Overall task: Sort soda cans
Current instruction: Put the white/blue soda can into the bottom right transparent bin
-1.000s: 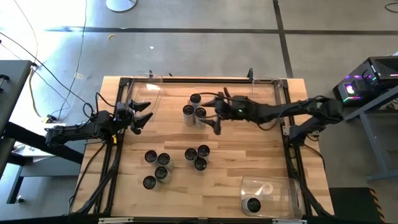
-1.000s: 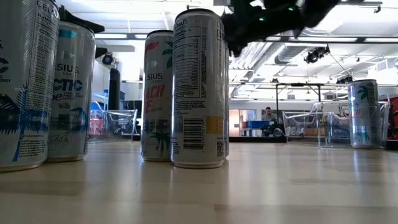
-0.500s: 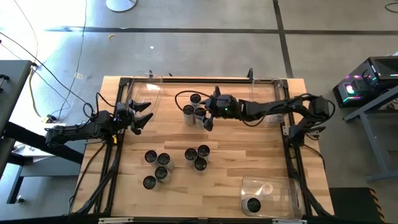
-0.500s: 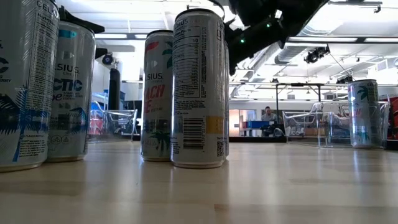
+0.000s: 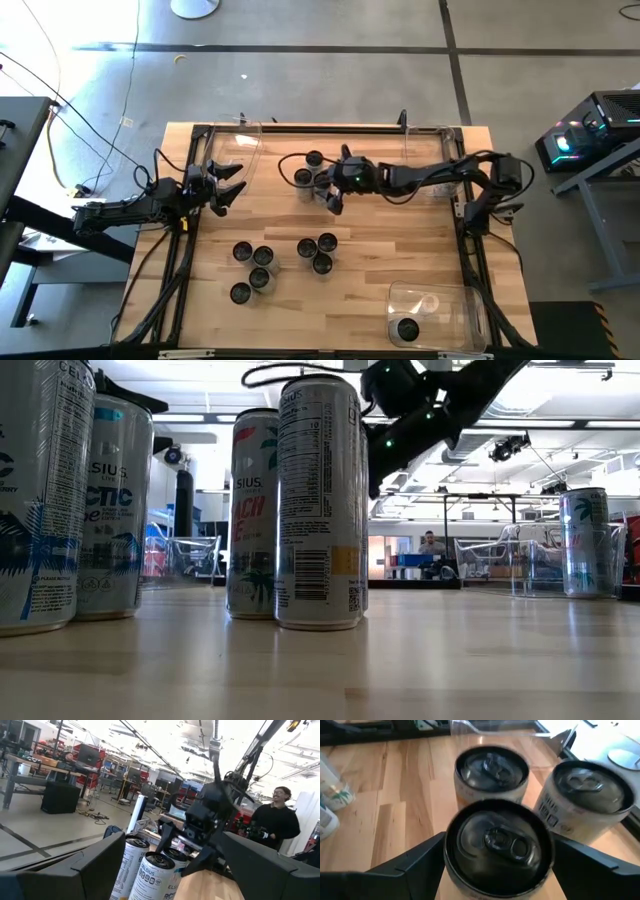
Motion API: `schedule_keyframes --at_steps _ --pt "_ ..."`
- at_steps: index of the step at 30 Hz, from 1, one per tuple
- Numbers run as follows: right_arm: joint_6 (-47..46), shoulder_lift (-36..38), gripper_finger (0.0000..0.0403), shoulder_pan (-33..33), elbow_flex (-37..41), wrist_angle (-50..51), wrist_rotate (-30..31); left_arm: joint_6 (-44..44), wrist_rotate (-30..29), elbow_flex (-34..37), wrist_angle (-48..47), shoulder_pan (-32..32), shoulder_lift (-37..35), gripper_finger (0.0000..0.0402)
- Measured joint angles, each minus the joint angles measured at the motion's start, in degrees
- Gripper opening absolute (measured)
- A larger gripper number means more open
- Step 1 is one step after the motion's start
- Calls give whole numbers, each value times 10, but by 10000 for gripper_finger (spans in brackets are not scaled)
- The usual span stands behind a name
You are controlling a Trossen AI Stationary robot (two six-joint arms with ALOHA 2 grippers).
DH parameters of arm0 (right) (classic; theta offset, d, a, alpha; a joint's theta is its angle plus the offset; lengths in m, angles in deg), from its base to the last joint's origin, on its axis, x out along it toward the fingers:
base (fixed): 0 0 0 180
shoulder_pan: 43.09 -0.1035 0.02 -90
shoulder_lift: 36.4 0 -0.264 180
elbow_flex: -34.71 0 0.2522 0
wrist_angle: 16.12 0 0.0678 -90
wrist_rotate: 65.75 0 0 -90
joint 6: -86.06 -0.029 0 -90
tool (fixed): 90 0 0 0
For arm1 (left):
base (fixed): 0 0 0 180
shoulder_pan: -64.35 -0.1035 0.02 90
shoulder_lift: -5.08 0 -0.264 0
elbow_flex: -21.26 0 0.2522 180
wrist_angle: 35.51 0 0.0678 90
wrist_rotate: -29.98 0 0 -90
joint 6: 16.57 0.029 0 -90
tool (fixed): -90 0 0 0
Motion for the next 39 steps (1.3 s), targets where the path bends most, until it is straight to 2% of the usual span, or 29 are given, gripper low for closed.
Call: schedule_keyframes --at_steps 7,11,16,21,26,31,35,39 --pt "0 -6 249 0 0 -20 0 0 0 0 -1 0 0 323" --pt "-15 21 243 0 1 -12 4 0 0 0 -3 0 0 323" --pt "-11 104 243 -16 1 48 24 -4 1 0 -4 0 0 323" --pt "-14 217 243 -70 1 167 76 -4 2 0 -1 0 0 323" --pt "-75 331 243 -176 1 295 135 -4 2 0 -1 0 0 323" --pt "-165 421 243 -331 0 399 197 -5 2 0 4 0 0 323" --pt "-238 447 243 -459 0 428 270 -5 2 0 9 0 0 323" --pt "-311 440 243 -572 0 451 335 -5 2 0 20 0 0 323"
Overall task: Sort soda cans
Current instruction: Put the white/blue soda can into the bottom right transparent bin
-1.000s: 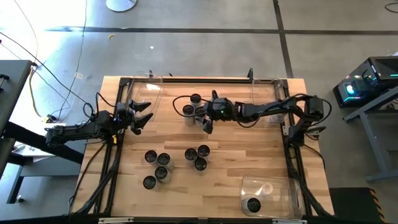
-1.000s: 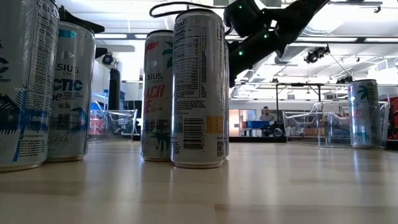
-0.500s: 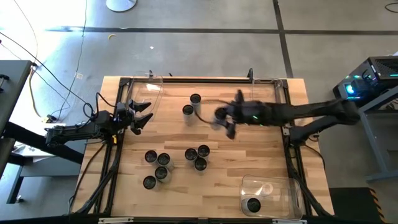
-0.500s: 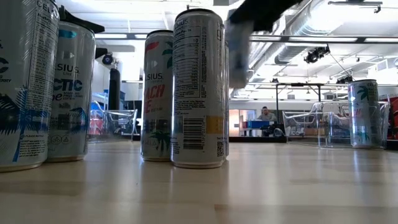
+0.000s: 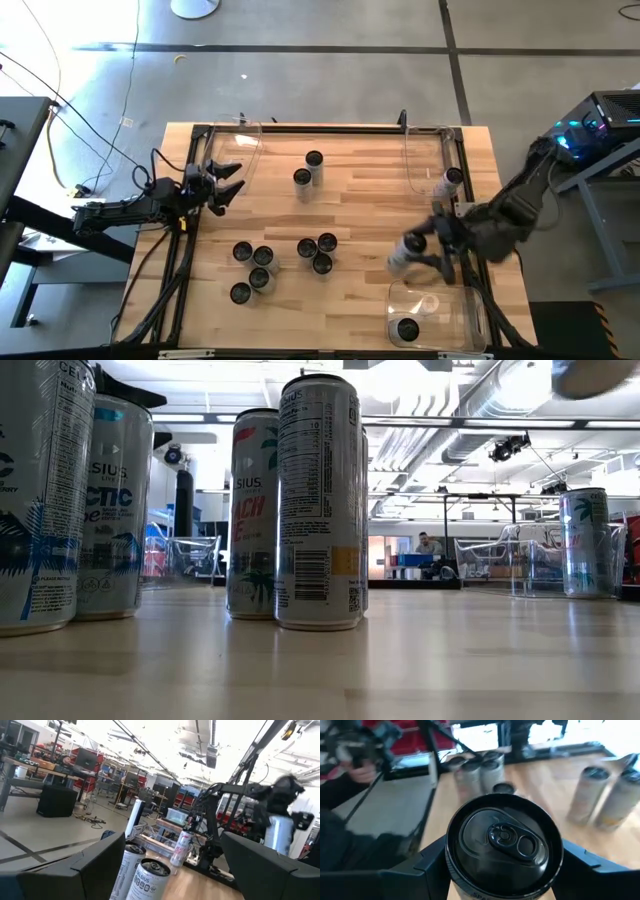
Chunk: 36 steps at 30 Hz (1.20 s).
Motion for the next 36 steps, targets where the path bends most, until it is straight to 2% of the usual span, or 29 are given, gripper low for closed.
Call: schedule_keyframes --at_steps 7,12,19,29,36 --pt "-221 -40 243 -146 0 125 106 -5 0 0 17 0 0 323" --pt "-294 -85 243 -188 14 98 133 -5 -1 0 19 0 0 323" --pt "-297 -149 243 -198 47 16 124 -5 -4 0 44 0 0 323" --pt "-265 -192 243 -198 149 -162 148 -15 -8 0 65 0 0 323" --pt "-176 -192 243 -196 210 -287 149 -10 -42 0 69 0 0 323"
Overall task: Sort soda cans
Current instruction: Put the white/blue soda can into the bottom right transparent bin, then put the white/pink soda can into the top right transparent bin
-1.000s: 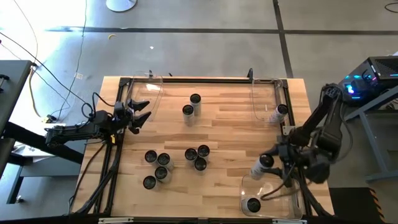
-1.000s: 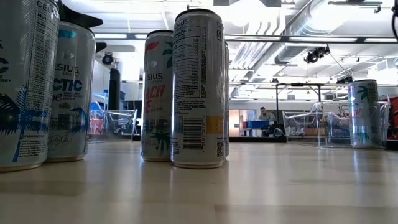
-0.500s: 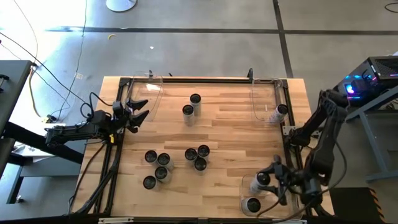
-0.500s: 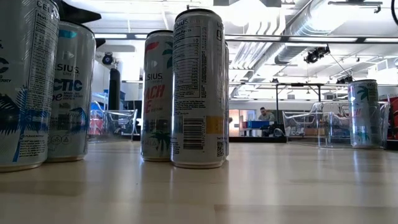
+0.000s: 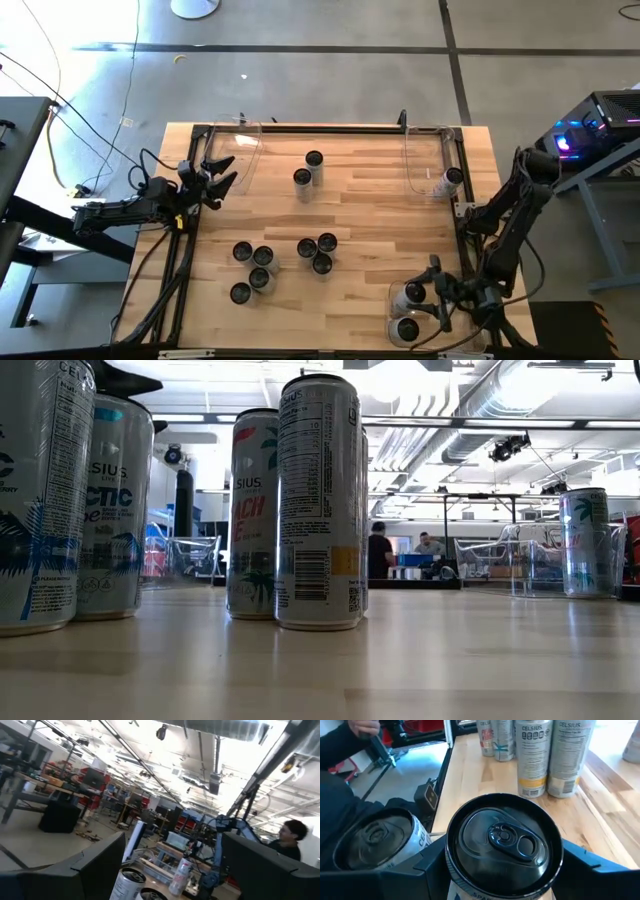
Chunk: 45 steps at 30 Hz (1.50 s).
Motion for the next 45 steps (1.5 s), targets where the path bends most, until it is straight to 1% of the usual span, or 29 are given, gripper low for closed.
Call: schedule_keyframes --at_steps 3,8,9,11,13,15,23,27,31,40,43,45 --pt "26 0 243 5 11 -13 -2 0 -1 0 -2 0 0 323" --pt "42 0 243 23 18 -23 -31 -2 -2 0 0 0 0 323" --pt "43 0 246 27 18 -25 -35 -5 -3 0 0 0 0 323" --pt "43 0 265 32 18 -27 -44 -5 -7 0 0 0 0 323" --pt "43 0 284 34 18 -23 -45 -12 -7 0 0 0 0 323" --pt "43 0 294 34 18 -23 -46 -20 -7 0 0 0 0 323" --pt "43 1 302 34 18 -29 -41 -21 -7 0 -1 0 0 323" --pt "66 1 303 34 18 -34 -41 -21 -7 0 -1 0 0 323" --pt "102 1 304 33 18 -62 -42 -21 -8 0 -1 0 0 323" --pt "215 2 304 33 18 -159 -40 -21 -8 0 -1 0 0 323" --pt "261 7 305 33 18 -189 -27 -21 -8 0 -1 0 0 323" --pt "294 17 305 33 18 -207 -9 -20 -8 0 -1 0 0 323"
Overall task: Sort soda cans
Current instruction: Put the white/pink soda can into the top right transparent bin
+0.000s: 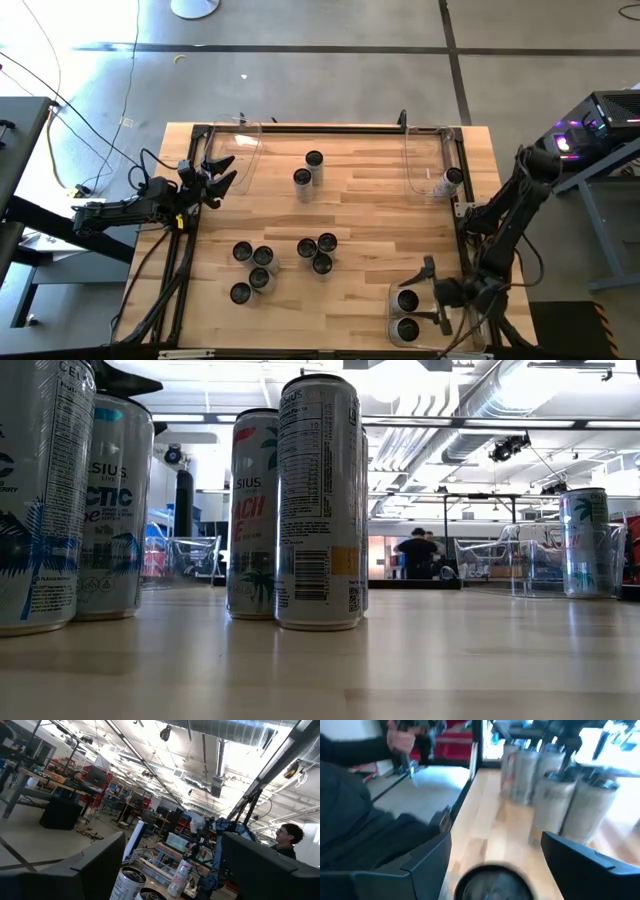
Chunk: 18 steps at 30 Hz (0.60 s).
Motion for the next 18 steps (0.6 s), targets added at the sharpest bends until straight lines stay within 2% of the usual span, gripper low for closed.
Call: schedule_keyframes --at_steps 4,7,12,15,16,18 --pt "89 28 305 6 0 -56 41 0 0 0 0 0 0 323" --pt "194 45 305 31 0 -122 45 0 1 0 3 0 0 323" --pt "339 48 305 117 0 -256 46 15 3 0 3 0 0 323" --pt "344 48 305 192 -1 -291 45 25 3 0 3 0 0 323" --pt "334 48 305 219 -1 -285 33 30 3 0 3 0 0 323" --pt "324 48 305 275 -1 -250 -60 43 3 0 0 0 0 323"
